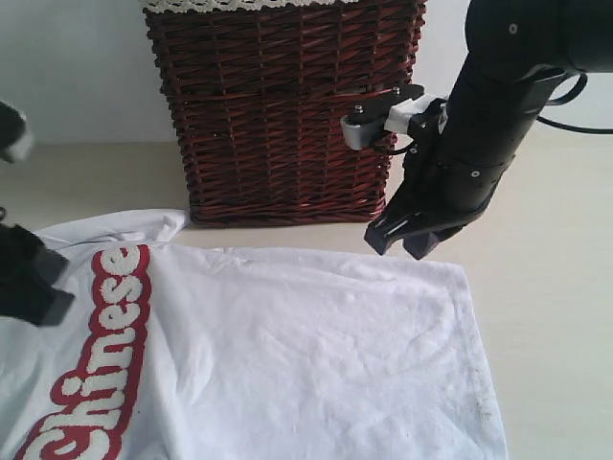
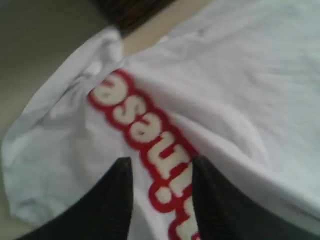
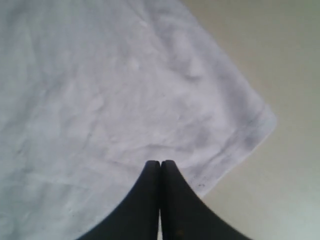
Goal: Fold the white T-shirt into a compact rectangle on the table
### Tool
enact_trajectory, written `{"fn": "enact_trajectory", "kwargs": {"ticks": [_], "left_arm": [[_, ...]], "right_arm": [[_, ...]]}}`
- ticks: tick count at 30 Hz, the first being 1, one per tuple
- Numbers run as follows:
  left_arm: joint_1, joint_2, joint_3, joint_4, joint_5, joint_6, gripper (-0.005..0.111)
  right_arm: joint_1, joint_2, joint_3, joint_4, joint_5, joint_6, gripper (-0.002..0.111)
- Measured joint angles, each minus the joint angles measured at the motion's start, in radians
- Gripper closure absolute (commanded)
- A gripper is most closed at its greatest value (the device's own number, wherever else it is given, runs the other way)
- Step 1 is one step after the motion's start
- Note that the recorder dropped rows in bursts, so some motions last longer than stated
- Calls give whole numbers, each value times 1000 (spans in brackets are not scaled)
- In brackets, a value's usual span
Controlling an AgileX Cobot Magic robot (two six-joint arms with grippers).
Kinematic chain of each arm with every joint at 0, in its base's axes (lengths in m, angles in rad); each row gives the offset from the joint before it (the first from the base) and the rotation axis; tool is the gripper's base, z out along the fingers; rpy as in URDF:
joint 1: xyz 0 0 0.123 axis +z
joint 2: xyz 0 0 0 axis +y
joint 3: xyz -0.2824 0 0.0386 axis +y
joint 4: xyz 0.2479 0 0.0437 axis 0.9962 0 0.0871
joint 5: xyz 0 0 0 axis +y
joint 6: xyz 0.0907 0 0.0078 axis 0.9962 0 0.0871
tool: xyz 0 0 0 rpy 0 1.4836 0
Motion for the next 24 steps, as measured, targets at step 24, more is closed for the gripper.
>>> {"fn": "enact_trajectory", "kwargs": {"ticks": [24], "left_arm": [[663, 882, -215, 137, 38, -288, 100]], "right_arm": [[-40, 116, 37, 11, -127, -46, 108]]}}
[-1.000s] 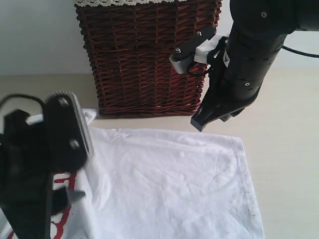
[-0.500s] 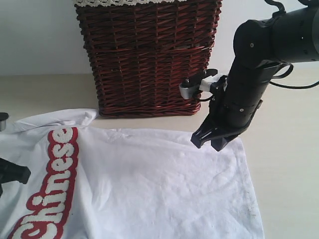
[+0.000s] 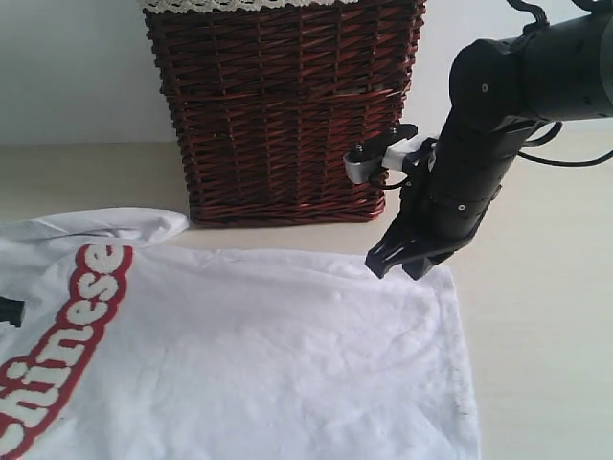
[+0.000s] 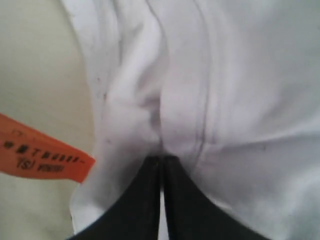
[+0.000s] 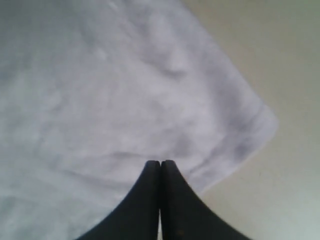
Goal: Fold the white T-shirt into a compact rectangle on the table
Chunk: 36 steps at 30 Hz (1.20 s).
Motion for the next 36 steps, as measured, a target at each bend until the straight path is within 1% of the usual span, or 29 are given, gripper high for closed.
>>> {"fn": "enact_trajectory", "kwargs": {"ticks": [2, 4, 7, 9, 12, 15, 16, 18, 20, 23, 24, 26, 27, 30, 32, 36], "left_arm": [[21, 36, -39, 71, 43, -40, 100], [33, 50, -56, 90, 58, -49, 100], [34, 54, -68, 67, 68, -1, 100], [36, 47, -81, 7, 66, 101, 100], [42, 18, -92, -134, 35, 266, 100], [29, -20, -92, -299, -24, 393, 99], [24, -33, -90, -342, -39, 426, 96], [17, -71, -89, -387, -44, 507, 88], [17, -123, -89, -408, -30, 644, 78], [17, -177, -84, -431, 5, 852, 55], [15, -186, -79, -433, 19, 933, 49], [5, -193, -64, -428, 47, 1073, 38], [1, -193, -55, -410, 58, 1149, 35], [-18, -193, -39, -317, 64, 1258, 26], [-18, -193, -35, -268, 42, 1285, 22], [-18, -193, -33, -239, -59, 1301, 20]], "right_arm": [[0, 4, 0, -16, -1, 0, 108], [0, 13, 0, -22, -1, -3, 106], [-1, 39, 0, -25, -2, -22, 97], [-1, 69, 0, -15, -2, -45, 87], [-1, 119, 0, 26, 9, -103, 72], [-1, 146, 0, 45, 15, -173, 63], [-1, 150, 0, 48, 22, -206, 61], [-1, 147, 0, 53, 41, -292, 59], [-1, 137, 0, 70, 61, -370, 56], [-1, 121, 0, 177, 89, -502, 49], [3, 118, 0, 205, 103, -563, 49], [24, 117, 0, 228, 125, -626, 48], [40, 117, 4, 228, 129, -648, 49], [75, 117, 9, 207, 142, -666, 49], [85, 117, 9, 198, 144, -668, 49], [87, 117, 9, 156, 144, -671, 49]]}}
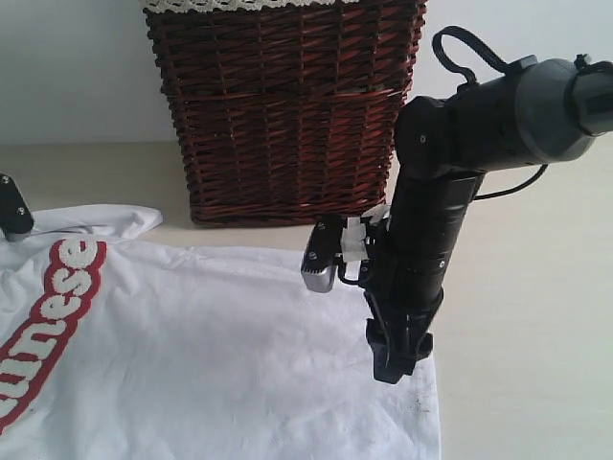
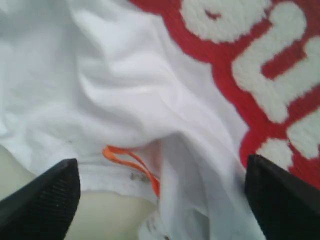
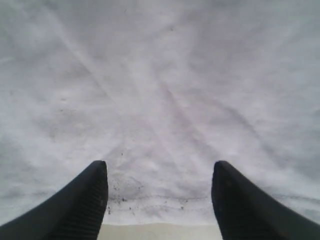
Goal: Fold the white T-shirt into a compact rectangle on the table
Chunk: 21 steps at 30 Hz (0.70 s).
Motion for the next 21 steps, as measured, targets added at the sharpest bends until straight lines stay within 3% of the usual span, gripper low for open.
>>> {"fn": "enact_trajectory", "kwargs": {"ticks": [4, 7, 9, 12, 14, 18, 21], "left_arm": [[0, 0, 0, 2, -121, 3, 20], [-3, 0, 0, 2, -124, 10, 20], [-4, 0, 0, 2, -113, 90, 20], [-6, -1, 4, 7, -71, 360, 20], [5, -4, 9, 77, -45, 463, 20], [92, -7, 9, 198, -29, 500, 20], [177, -7, 11, 36, 21, 767, 20]], "right_arm": [[0, 0, 0, -22, 0, 23, 49], [0, 0, 0, -22, 0, 29, 49], [0, 0, 0, -24, 0, 32, 49], [0, 0, 0, -24, 0, 33, 49], [0, 0, 0, -24, 0, 38, 49], [0, 0, 0, -24, 0, 52, 49], [0, 0, 0, -24, -16, 56, 49]]}}
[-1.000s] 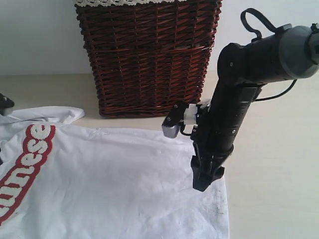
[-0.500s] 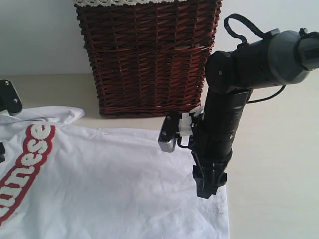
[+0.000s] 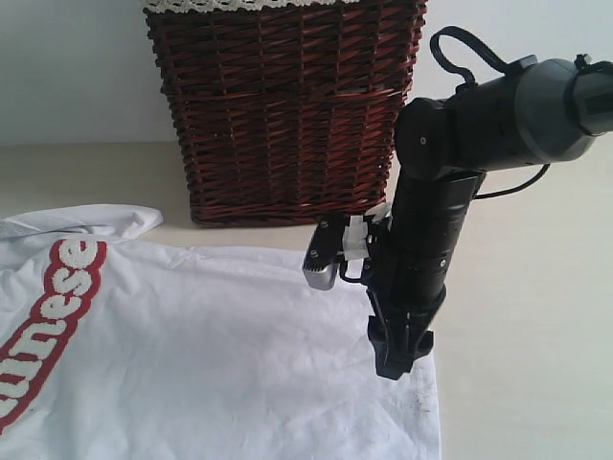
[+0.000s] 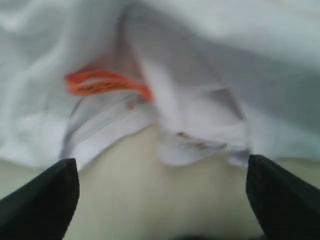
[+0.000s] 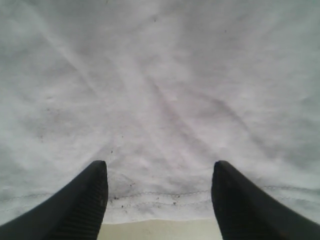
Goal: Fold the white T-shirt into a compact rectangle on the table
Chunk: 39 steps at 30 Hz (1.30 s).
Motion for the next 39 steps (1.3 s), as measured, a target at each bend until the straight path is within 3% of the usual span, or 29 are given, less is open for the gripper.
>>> {"fn": "enact_trajectory", "kwargs": {"ticks": [3, 6, 15, 18, 22, 29, 39], "left_arm": [[82, 0, 6, -187, 11, 167, 20], [134, 0, 6, -261, 4, 252, 20], [146, 0, -6, -586, 22, 520, 20], [146, 0, -44, -652, 59, 543, 20], [146, 0, -83, -655, 76, 512, 20], [150, 60, -89, -489, 101, 406, 20], [155, 145, -156, -471, 182, 388, 20]], "right_arm": [[0, 0, 0, 0, -12, 2, 49], [0, 0, 0, 0, -11, 2, 49], [0, 0, 0, 0, -17, 2, 49], [0, 0, 0, 0, -17, 2, 49], [0, 0, 0, 0, -17, 4, 49], [0, 0, 0, -2, -17, 9, 49], [0, 0, 0, -11, -14, 13, 49]]}}
